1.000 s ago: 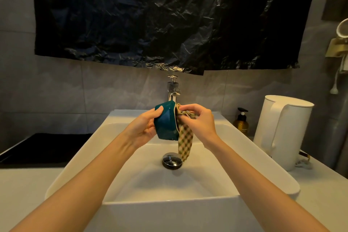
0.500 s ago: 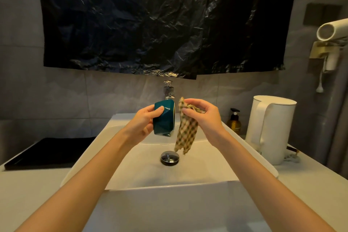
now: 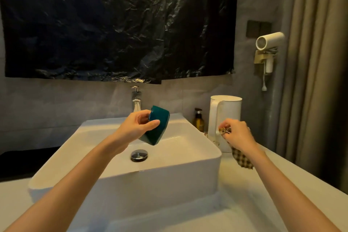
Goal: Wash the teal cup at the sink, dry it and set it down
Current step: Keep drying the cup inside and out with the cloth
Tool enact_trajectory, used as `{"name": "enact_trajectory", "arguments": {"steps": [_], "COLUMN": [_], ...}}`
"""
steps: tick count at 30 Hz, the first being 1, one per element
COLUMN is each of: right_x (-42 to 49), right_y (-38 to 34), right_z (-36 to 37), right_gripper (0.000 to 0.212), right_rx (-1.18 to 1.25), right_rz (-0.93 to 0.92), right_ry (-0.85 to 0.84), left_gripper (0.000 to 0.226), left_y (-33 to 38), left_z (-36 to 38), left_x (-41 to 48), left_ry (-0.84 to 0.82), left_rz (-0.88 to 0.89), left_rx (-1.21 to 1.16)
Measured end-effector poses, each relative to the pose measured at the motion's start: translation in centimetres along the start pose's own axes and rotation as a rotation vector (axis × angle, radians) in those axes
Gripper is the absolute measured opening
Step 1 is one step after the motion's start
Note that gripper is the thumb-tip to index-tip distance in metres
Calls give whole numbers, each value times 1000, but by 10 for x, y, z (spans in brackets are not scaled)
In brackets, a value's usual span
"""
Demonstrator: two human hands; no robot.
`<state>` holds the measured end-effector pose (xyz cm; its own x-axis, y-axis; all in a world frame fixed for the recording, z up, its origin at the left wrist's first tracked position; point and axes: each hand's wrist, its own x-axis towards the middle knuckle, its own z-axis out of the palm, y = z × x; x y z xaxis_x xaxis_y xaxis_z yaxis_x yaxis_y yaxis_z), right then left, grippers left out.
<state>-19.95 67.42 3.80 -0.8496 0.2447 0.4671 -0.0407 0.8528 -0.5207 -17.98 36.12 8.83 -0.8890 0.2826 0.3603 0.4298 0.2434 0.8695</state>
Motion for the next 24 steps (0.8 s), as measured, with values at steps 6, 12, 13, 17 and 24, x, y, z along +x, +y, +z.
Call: {"name": "enact_trajectory", "arguments": {"steps": [6, 12, 13, 17, 24], "right_x": [-26, -34, -35, -52, -66], "right_y": [70, 54, 37, -47, -160], "right_z": [25, 22, 13, -22, -7], "right_gripper": [21, 30, 29, 41, 76], "right_rx": [-143, -23, 63, 230, 104], "right_rz": [126, 88, 35, -417, -856], "right_ry": [-251, -78, -29, -119, -315], "left_gripper": [26, 21, 21, 19, 27], "left_y": [2, 3, 3, 8, 16], "left_z": [24, 29, 27, 14, -39], "left_x": [-12, -20, -21, -30, -70], "left_ry": [-49, -52, -51, -41, -83], "left_rz": [-28, -43, -42, -40, -59], "left_rx": [78, 73, 75, 107, 198]}}
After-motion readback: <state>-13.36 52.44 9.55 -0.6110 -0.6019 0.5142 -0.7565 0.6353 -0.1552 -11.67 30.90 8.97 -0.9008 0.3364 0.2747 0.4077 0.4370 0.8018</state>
